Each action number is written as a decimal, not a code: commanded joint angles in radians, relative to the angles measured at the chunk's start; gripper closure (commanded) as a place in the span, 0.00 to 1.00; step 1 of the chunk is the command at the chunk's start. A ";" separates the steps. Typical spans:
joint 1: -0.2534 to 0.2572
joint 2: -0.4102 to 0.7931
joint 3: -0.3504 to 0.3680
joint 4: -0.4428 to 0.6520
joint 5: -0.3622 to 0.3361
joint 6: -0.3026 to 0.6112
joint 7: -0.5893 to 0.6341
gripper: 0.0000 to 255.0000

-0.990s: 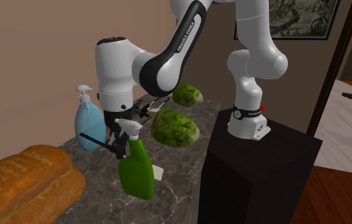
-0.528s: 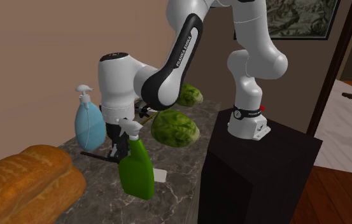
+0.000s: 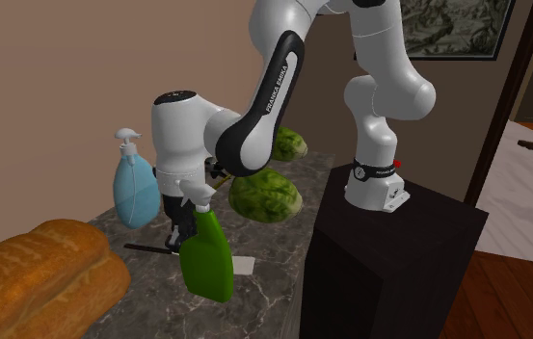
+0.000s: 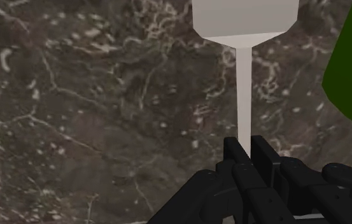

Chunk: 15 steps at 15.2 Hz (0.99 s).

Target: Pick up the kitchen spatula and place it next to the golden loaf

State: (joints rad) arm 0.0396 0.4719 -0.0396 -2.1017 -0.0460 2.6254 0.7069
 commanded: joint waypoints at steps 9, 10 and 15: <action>0.001 -0.030 0.000 -0.006 0.000 -0.024 0.000 0.00; 0.002 -0.059 0.000 -0.010 0.000 -0.049 0.000 0.00; 0.004 -0.110 0.000 -0.014 -0.001 -0.095 0.000 0.00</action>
State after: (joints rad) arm 0.0439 0.3640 -0.0395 -2.1166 -0.0467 2.5330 0.7077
